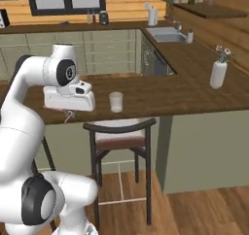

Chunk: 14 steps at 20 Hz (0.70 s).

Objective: Take a straw from the drawer in front and place it inside the glass cup on the dining counter.

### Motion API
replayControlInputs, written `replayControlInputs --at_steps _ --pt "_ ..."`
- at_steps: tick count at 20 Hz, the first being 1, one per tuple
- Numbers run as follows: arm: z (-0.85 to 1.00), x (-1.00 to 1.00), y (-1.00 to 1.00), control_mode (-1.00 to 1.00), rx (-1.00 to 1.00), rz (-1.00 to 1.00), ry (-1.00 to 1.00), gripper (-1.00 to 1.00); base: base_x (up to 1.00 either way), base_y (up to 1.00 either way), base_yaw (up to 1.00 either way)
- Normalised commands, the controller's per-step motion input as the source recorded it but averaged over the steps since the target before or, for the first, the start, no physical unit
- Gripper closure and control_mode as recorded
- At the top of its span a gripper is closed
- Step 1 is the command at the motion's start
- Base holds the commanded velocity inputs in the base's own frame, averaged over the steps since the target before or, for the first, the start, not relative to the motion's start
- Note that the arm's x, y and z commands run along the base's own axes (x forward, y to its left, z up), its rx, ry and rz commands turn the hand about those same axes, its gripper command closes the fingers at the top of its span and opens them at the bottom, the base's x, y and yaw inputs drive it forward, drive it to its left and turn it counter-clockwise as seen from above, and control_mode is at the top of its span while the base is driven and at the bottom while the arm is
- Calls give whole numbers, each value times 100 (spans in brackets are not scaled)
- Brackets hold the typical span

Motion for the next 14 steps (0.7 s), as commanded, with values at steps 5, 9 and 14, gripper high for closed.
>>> replayControlInputs --at_steps 5,9,14 --pt "0 0 0 100 0 0 0 100 34 -76 29" --pt "0 0 0 100 0 0 0 100 52 -49 17" --pt "0 0 0 100 0 0 0 100 80 -16 12"
